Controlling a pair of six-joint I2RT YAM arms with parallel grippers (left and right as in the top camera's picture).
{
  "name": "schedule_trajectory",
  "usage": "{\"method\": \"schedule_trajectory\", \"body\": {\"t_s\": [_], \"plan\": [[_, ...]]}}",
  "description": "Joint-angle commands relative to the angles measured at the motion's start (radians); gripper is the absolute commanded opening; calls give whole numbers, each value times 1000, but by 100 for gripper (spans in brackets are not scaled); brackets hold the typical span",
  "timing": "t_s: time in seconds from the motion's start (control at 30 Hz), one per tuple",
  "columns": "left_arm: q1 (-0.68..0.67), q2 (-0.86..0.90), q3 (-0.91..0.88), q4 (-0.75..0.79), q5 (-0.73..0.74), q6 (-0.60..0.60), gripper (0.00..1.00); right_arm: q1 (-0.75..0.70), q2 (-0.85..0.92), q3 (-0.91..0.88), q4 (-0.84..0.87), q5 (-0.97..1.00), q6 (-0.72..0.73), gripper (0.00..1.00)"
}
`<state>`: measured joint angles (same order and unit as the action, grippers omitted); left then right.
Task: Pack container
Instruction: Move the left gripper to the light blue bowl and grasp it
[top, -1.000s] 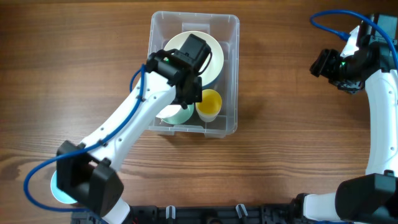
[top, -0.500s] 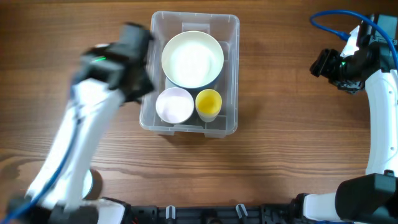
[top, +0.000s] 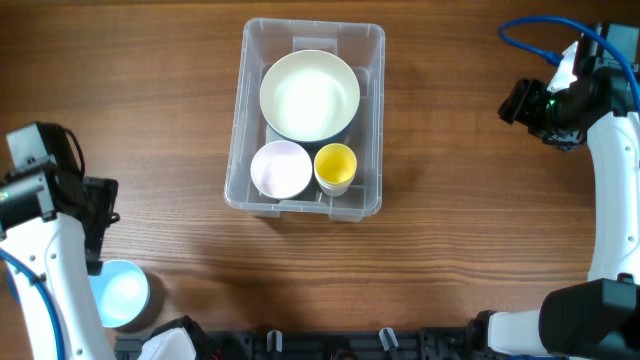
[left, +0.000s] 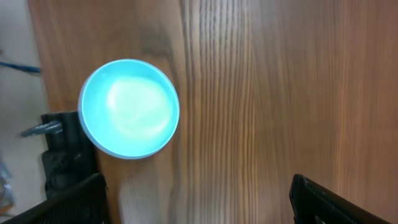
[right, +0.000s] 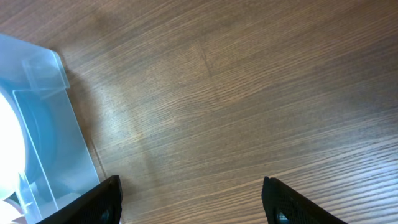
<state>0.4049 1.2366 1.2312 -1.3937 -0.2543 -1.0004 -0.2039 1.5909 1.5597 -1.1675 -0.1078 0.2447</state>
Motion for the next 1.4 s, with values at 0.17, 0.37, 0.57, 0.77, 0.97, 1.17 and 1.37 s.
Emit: {"method": "schedule_trajectory", "body": {"t_s": [0.17, 0.37, 0.57, 0.77, 0.97, 1.17, 1.37], "plan": [[140, 89, -327, 282, 18, 81, 97, 4, -24, -5, -4, -5, -7, 73], [163, 319, -331, 378, 23, 134, 96, 4, -24, -5, -4, -5, -9, 73], [163, 465, -331, 418, 75, 134, 79, 4, -24, -5, -4, -5, -9, 73], [163, 469, -330, 426, 74, 135, 27, 4, -24, -5, -5, -5, -9, 73], [156, 450, -279, 383, 86, 213, 4, 4, -24, -5, -4, -5, -9, 73], [-26, 289, -37, 203, 161, 265, 4, 4, -24, -5, -4, -5, -9, 73], [-460, 192, 290, 185, 273, 309, 4, 4, -24, -5, -5, -5, -6, 73]]}}
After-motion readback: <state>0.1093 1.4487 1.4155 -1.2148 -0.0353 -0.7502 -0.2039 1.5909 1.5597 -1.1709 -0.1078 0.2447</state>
